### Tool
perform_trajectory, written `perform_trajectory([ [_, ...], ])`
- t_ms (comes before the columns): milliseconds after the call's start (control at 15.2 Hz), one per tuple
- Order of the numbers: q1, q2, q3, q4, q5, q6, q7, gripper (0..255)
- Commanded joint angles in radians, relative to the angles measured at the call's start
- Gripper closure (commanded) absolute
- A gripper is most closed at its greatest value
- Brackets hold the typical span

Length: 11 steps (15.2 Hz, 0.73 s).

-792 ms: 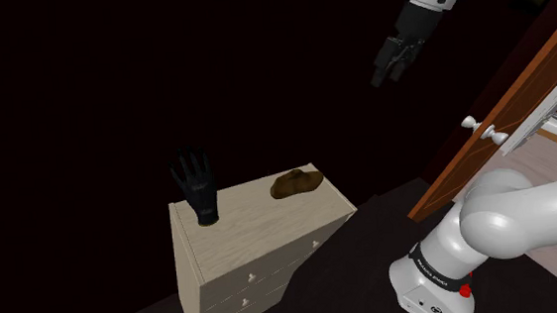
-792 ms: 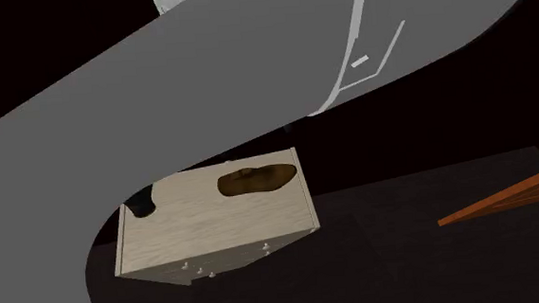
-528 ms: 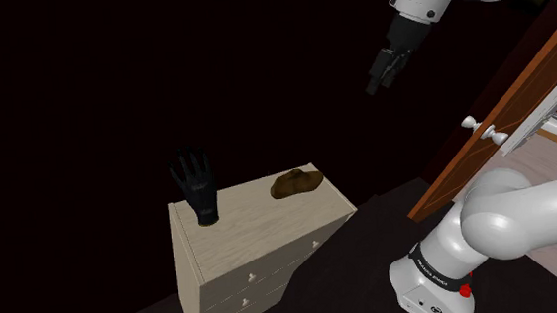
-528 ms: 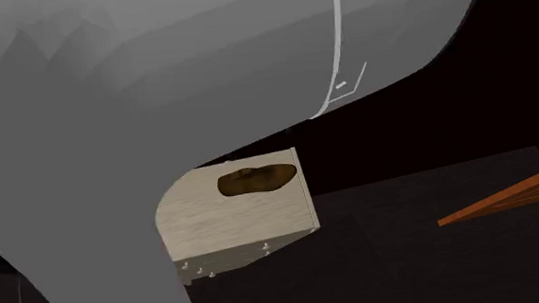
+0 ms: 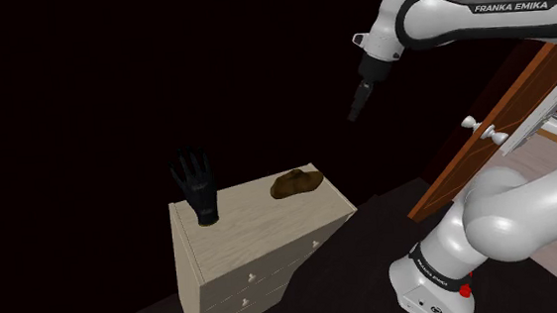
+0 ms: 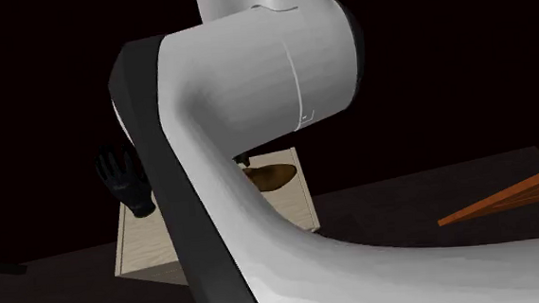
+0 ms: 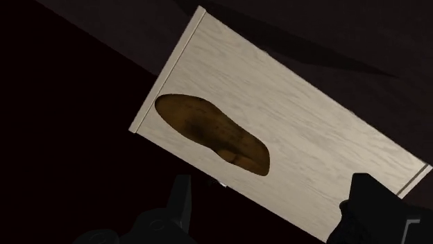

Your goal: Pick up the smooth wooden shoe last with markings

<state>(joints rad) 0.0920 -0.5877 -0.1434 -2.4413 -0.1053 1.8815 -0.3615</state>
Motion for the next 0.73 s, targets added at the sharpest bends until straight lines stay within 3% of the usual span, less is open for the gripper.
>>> perform_trajectory([
  [0,0.015,0.047,-0.036,-0.02,-0.013,0.06,-0.097,0],
  [660,0.108,0.383,-0.156,-0.032,-0.003,0.355,-0.538,0],
])
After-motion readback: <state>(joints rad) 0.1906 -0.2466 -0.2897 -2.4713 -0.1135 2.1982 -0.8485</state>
